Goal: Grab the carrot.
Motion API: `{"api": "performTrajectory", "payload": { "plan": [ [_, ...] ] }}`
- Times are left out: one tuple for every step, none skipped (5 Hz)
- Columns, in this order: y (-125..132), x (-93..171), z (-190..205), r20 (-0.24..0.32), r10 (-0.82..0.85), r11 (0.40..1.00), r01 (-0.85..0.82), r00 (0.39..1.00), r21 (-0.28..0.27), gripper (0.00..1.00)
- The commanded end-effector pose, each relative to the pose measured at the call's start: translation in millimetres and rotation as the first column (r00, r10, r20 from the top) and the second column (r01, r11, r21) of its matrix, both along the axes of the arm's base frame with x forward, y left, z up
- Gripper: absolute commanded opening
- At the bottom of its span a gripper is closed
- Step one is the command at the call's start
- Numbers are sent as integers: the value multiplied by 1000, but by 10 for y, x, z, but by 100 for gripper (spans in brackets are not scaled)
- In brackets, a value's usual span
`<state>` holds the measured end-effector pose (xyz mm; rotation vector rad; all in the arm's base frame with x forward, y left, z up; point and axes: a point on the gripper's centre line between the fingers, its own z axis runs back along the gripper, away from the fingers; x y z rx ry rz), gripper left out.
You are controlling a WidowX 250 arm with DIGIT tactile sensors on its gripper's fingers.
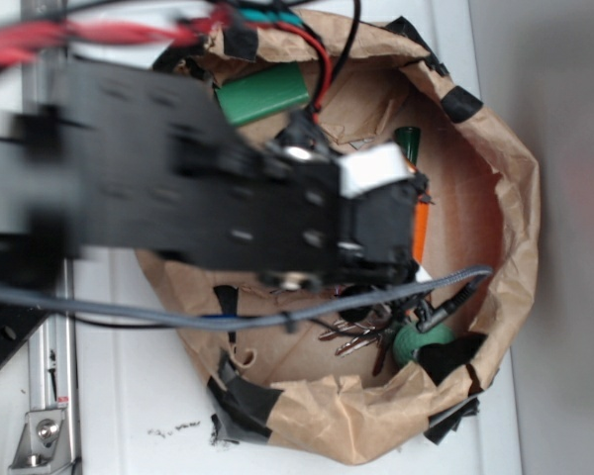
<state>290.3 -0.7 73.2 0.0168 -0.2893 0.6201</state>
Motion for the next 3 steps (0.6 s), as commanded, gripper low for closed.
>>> {"api": "performTrajectory", "payload": {
  "plan": [
    [-12, 118, 209, 70, -21, 1000, 22, 997, -8, 100],
    [-12, 118, 209, 70, -21, 1000, 22, 997, -8, 100],
    [166, 274, -59, 125, 33, 999, -34, 992, 3, 100]
  ]
}}
